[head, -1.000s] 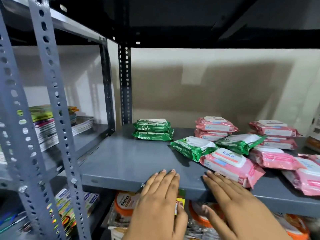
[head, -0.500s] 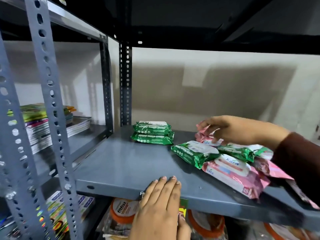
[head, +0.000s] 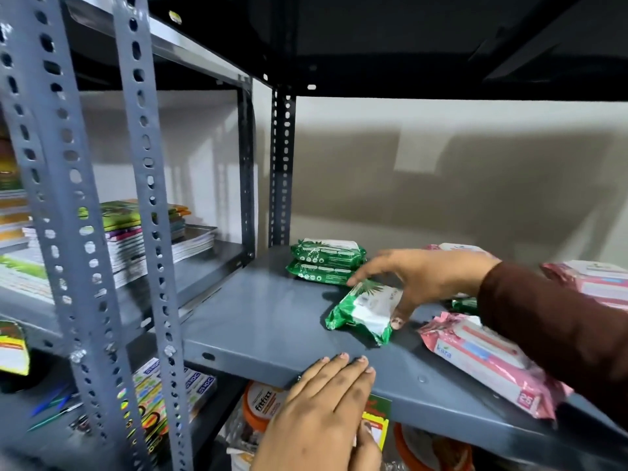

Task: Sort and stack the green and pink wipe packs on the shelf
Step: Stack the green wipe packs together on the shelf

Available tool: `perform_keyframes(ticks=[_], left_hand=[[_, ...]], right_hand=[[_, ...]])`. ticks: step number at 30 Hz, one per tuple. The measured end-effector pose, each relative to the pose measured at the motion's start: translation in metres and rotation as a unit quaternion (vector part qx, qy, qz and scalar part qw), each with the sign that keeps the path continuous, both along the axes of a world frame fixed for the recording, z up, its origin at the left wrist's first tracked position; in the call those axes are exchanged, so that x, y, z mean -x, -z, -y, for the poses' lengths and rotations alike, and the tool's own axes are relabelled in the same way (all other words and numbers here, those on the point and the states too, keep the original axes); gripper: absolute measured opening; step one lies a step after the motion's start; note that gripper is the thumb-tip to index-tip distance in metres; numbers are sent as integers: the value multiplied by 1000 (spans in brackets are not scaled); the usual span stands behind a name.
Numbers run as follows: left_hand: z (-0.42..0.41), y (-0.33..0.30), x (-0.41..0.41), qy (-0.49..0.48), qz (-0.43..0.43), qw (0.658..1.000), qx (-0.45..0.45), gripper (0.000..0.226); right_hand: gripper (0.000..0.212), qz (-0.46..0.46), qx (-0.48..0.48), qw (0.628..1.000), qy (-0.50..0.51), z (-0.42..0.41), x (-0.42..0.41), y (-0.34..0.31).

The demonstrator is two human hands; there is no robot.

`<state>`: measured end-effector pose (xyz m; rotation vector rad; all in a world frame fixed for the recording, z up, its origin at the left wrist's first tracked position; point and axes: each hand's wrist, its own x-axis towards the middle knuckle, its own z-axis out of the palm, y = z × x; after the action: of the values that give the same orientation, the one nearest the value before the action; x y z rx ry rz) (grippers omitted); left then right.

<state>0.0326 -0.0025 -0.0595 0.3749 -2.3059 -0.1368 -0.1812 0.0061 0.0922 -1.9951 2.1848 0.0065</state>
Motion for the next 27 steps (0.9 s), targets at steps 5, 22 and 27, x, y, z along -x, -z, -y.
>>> perform_keyframes(ticks=[5, 22, 27], left_hand=[[-2, 0, 0, -4, -10, 1000, -14, 52], [-5, -12, -4, 8, 5, 999, -40, 47], [15, -28, -26, -26, 31, 997, -59, 49]], right_hand=[[77, 61, -10, 998, -8, 19, -1, 5], [87, 24, 126, 986, 108, 58, -54, 34], [64, 127, 141, 976, 103, 45, -13, 29]])
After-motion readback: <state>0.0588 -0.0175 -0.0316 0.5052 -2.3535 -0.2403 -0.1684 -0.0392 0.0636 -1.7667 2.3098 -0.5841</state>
